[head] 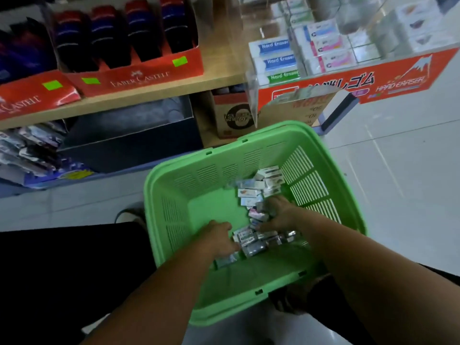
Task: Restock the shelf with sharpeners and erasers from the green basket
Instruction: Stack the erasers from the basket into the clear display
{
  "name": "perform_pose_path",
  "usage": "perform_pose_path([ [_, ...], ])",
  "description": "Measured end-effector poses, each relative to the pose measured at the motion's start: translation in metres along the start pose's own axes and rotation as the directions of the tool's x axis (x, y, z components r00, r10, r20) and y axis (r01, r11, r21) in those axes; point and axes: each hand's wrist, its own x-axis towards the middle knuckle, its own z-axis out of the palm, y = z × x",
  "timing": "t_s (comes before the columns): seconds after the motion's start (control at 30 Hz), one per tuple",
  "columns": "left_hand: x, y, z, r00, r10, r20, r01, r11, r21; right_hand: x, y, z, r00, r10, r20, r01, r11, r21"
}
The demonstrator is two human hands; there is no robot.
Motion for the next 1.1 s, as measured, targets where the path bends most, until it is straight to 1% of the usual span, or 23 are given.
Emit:
perform_pose_path([
  [0.03,0.001,0.004,0.007,1.0,0.005,-0.027,-0.005,1.0,0.015,0.004,0.002,-0.001,1.0,0.0,-0.004,0.0,1.0,-0.026],
  [0.13,0.001,0.014,0.029,0.992,0.069,-0.106,-0.083,0.987,-0.134,0.006,0.007,-0.002,0.998,0.057,-0.012,-0.058,0.986,-0.156],
  [0.23,0.0,0.02,0.037,0.991,0.088,-0.103,-0.109,0.97,-0.219,0.01,0.022,0.002,0.996,0.085,-0.033,-0.088,0.989,-0.118],
  [0.33,0.002,0.024,0.031,0.995,0.074,-0.063,-0.088,0.965,-0.245,0.01,0.026,0.004,0.996,0.088,-0.023,-0.09,0.982,-0.166],
  [0.43,0.0,0.024,0.027,0.996,0.058,-0.064,-0.073,0.962,-0.263,0.016,0.027,0.003,0.997,0.074,-0.035,-0.08,0.979,-0.185],
  [0.5,0.001,0.02,0.029,0.996,0.068,-0.053,-0.082,0.941,-0.327,0.02,0.033,0.004,0.997,0.048,-0.063,-0.057,0.987,-0.149],
  [0.63,0.002,0.027,0.029,0.994,0.105,0.024,-0.086,0.91,-0.407,0.02,0.033,-0.002,0.999,0.009,-0.036,-0.01,1.0,-0.024],
  [0.7,0.002,0.033,0.029,0.991,0.122,0.052,-0.088,0.898,-0.431,0.023,0.033,-0.005,1.0,0.007,-0.028,-0.005,0.997,0.075],
  [0.8,0.002,0.043,0.027,0.985,0.147,0.09,-0.093,0.895,-0.437,0.028,0.034,-0.005,0.999,0.021,0.034,-0.029,0.973,0.231],
  [0.87,-0.001,0.047,0.026,0.984,0.158,0.088,-0.106,0.9,-0.424,0.033,0.034,-0.002,0.998,0.017,0.057,-0.035,0.944,0.328],
  [0.93,0.001,0.047,0.029,0.984,0.16,0.078,-0.111,0.893,-0.436,0.033,0.032,0.001,0.999,0.021,0.041,-0.036,0.91,0.412],
  [1.1,0.0,0.047,0.026,0.987,0.15,0.055,-0.104,0.865,-0.491,0.038,0.026,0.006,1.0,0.012,0.029,-0.025,0.868,0.496],
])
